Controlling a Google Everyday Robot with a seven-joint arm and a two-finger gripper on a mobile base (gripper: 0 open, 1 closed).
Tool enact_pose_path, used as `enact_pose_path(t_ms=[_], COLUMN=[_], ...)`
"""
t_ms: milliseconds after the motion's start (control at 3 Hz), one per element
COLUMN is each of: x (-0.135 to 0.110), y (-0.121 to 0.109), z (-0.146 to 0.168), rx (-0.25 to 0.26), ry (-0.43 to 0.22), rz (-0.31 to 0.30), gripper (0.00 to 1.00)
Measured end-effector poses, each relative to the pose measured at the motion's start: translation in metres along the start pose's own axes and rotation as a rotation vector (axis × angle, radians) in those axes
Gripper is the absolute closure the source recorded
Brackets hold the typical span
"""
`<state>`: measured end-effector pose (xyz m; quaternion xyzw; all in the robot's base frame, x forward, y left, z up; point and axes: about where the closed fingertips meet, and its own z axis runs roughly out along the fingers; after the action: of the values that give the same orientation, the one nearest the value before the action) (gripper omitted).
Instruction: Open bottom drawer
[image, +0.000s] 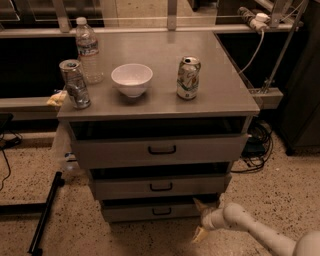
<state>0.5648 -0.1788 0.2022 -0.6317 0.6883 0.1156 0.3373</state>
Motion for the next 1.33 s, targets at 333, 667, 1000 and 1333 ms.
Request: enact_pose_path(t_ms=[333, 667, 1000, 1333], x=[0.002, 0.008, 0.02, 0.019], y=[-0.011, -0.023, -0.045, -0.044], z=[0.009, 0.016, 0.029, 0.03], rx=[-0.014, -0.016, -0.022, -0.026], ry=[0.01, 0.021, 0.054, 0.054], rz=[-0.013, -0.022, -0.038, -0.038], gripper=[0.0, 0.0, 0.0, 0.0])
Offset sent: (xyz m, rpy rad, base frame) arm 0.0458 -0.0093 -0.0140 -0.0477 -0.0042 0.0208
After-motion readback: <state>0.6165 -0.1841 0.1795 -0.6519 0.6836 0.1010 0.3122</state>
